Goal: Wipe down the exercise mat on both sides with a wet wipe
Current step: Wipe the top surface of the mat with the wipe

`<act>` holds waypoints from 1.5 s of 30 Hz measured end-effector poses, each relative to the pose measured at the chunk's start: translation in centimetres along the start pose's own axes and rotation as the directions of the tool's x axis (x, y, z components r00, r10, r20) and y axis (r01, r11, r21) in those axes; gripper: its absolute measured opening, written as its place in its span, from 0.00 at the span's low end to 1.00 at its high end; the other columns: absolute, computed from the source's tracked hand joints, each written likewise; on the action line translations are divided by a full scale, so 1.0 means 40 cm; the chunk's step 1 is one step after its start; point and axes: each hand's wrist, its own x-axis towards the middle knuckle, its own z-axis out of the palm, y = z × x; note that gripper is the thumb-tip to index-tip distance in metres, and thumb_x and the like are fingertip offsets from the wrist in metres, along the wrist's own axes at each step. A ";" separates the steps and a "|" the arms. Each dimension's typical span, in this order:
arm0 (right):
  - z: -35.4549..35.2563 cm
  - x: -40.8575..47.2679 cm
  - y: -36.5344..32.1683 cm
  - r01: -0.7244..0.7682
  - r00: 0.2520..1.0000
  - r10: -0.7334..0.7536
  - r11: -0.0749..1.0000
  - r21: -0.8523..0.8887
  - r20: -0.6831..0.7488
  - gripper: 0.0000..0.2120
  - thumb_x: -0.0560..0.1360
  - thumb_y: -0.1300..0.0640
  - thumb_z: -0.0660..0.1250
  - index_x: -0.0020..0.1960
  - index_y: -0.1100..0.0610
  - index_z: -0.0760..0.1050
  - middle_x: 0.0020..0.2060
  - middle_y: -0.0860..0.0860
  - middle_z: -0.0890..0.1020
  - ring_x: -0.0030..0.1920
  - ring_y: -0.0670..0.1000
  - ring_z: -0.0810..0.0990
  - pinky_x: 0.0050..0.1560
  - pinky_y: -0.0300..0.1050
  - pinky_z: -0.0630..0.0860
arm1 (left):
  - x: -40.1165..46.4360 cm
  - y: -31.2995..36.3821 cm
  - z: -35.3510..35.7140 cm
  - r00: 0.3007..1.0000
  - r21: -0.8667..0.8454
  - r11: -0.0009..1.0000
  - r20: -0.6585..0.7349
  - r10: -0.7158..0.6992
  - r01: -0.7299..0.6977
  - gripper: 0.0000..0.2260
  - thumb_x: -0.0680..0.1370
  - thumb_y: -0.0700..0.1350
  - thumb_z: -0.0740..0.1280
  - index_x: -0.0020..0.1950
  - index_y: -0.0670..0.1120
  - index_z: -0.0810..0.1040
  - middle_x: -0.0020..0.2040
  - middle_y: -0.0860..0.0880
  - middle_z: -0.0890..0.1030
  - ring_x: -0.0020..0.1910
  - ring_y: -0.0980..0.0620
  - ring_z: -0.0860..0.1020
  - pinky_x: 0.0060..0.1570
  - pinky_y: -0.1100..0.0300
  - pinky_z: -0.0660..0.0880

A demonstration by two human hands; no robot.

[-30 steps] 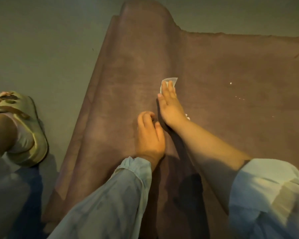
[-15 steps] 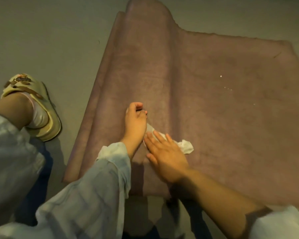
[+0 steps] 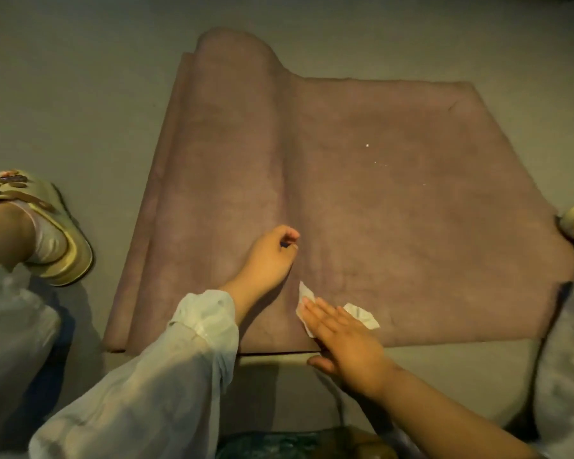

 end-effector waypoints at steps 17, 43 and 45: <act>-0.079 -0.076 0.167 -0.081 0.832 0.525 0.435 0.897 -0.180 0.17 0.71 0.70 0.69 0.44 0.47 0.80 0.41 0.40 0.81 0.41 0.34 0.80 0.44 0.25 0.72 | -0.081 0.097 0.212 0.863 0.258 0.933 0.496 0.095 -0.252 0.13 0.73 0.45 0.72 0.57 0.48 0.77 0.51 0.48 0.81 0.49 0.51 0.79 0.49 0.58 0.74; -0.101 -0.073 0.171 -0.080 0.633 0.757 0.272 0.959 -0.162 0.08 0.73 0.53 0.70 0.48 0.49 0.72 0.41 0.46 0.79 0.42 0.44 0.78 0.34 0.30 0.73 | -0.105 0.187 0.291 0.889 -0.238 0.939 0.440 -0.123 0.247 0.16 0.75 0.29 0.60 0.60 0.39 0.76 0.53 0.42 0.80 0.50 0.50 0.79 0.51 0.62 0.77; -0.102 -0.083 0.191 -0.153 0.610 0.782 0.270 0.951 -0.124 0.10 0.73 0.59 0.70 0.50 0.50 0.71 0.42 0.46 0.78 0.43 0.47 0.78 0.33 0.30 0.72 | -0.105 0.190 0.302 0.893 -0.314 0.910 0.435 -0.115 0.270 0.15 0.75 0.29 0.60 0.60 0.39 0.76 0.53 0.44 0.80 0.48 0.53 0.79 0.45 0.68 0.76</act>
